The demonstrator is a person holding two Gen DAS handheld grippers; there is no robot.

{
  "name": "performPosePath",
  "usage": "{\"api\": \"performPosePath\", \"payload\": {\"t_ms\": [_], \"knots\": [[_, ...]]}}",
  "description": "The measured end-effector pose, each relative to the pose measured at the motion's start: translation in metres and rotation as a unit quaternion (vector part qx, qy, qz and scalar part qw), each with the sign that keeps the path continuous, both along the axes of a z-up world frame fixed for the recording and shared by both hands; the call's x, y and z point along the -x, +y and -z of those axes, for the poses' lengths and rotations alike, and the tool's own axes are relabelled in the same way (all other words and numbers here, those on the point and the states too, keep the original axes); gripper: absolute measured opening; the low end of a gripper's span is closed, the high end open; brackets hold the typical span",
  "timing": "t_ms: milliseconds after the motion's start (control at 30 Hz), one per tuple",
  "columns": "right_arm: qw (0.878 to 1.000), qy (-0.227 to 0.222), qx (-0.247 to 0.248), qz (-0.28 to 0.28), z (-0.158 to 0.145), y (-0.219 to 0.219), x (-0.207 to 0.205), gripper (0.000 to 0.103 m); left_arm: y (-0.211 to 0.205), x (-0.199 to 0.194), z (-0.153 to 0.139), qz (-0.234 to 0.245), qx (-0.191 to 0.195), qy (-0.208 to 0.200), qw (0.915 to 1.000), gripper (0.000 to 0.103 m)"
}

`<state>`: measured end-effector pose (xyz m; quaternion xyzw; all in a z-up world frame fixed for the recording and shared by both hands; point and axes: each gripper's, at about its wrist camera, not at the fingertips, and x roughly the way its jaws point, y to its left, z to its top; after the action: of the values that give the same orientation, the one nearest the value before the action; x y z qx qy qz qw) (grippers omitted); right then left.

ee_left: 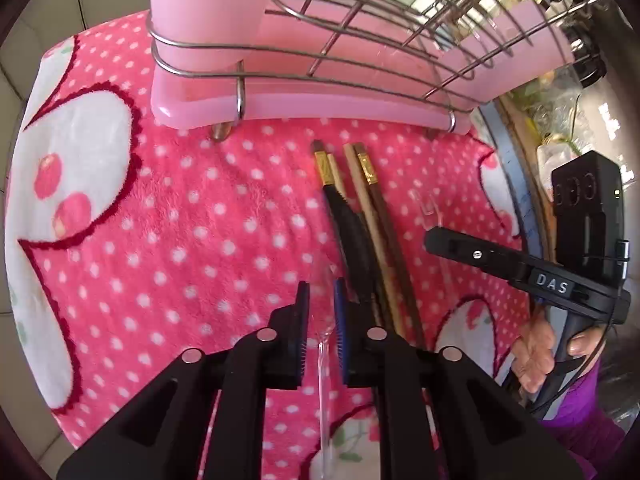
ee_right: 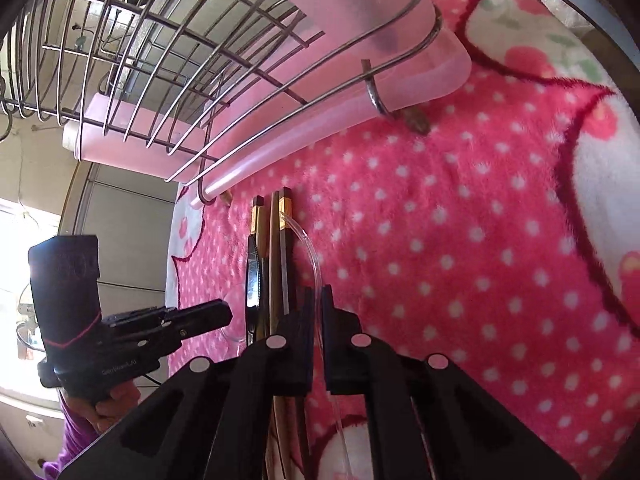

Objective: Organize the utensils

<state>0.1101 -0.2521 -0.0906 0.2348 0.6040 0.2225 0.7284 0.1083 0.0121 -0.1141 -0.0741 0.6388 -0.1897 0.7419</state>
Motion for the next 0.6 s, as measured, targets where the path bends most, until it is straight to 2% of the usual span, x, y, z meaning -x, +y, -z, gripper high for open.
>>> {"api": "performPosePath", "payload": {"t_ms": [233, 433, 500, 600], "knots": [[1.000, 0.010, 0.014, -0.025, 0.003, 0.011, -0.001, 0.007, -0.010, -0.008, 0.004, 0.037, -0.029, 0.018, 0.9987, 0.021], [0.999, 0.013, 0.017, -0.033, 0.004, 0.016, -0.004, 0.007, -0.005, -0.005, 0.003, 0.034, 0.006, 0.027, 0.9990, 0.020], [0.999, 0.014, 0.018, -0.032, 0.005, 0.013, -0.008, 0.007, -0.009, -0.004, 0.003, 0.042, 0.004, 0.022, 0.9988, 0.020], [0.999, 0.019, 0.013, -0.034, 0.007, 0.009, -0.014, 0.007, -0.013, -0.007, 0.006, 0.049, 0.010, 0.026, 0.9984, 0.014]]}}
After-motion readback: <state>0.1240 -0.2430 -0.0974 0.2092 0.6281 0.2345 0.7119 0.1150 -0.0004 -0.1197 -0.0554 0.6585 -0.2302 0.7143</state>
